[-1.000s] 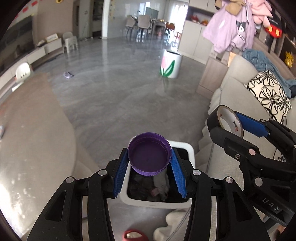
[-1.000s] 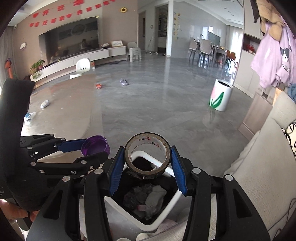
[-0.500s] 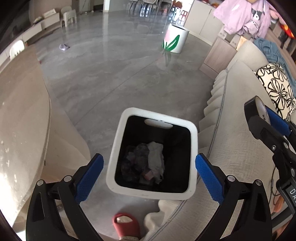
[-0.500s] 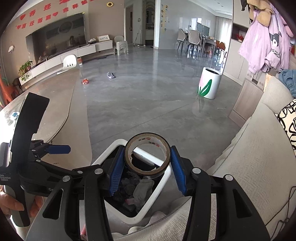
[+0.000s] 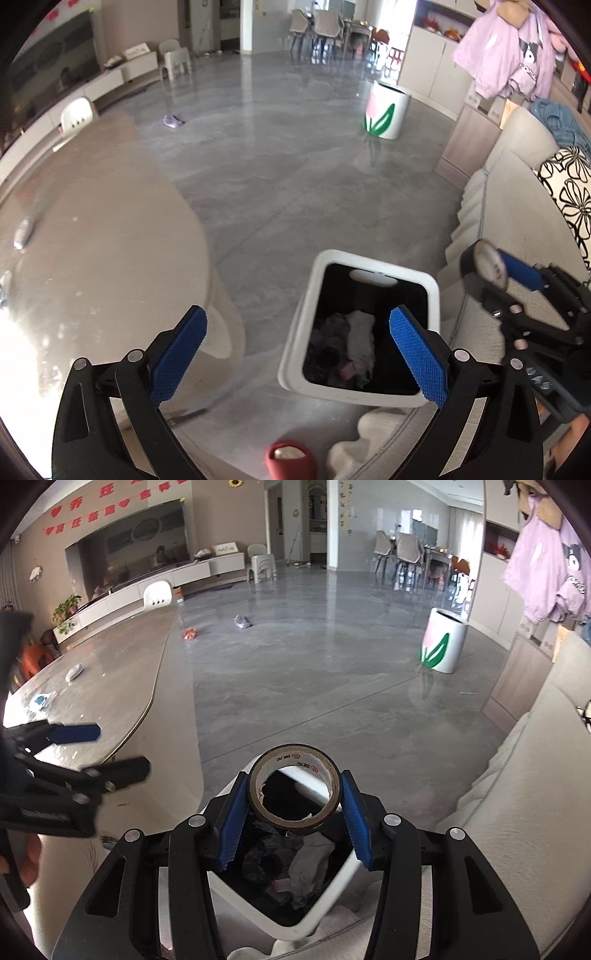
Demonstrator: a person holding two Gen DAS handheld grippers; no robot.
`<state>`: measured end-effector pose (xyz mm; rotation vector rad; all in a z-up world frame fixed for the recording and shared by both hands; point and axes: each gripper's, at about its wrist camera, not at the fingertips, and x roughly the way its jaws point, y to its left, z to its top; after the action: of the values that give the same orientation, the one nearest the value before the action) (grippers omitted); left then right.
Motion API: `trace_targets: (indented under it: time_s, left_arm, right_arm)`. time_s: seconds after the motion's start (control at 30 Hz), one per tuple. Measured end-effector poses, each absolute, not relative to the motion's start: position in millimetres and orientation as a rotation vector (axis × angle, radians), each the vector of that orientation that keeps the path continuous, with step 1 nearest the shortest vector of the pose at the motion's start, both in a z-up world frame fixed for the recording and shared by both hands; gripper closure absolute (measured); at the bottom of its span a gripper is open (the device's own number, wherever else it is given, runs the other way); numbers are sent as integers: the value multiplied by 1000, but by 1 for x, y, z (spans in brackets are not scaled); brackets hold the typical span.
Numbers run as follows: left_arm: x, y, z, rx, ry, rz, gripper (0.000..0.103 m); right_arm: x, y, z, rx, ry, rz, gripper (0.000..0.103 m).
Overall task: Collect trash
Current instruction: 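Return both tools to the table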
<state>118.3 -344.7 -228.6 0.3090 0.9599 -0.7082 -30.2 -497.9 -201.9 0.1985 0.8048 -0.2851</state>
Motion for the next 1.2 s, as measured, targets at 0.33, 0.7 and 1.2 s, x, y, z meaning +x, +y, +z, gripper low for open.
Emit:
trace_targets:
  time_s: [0.33,0.7,1.2]
  left_arm:
    - [119,-334,-228,307,955,-682,5]
    - [118,-325,-221,289,929,-685,5]
    - [145,-259,-179,202,831,-568,5]
  right_arm:
    - [-5,-497,-239,225,906,-249,47]
    - [-11,-489,-222,159,879,-264,5]
    - [30,-443,-132,69,651,-145,5]
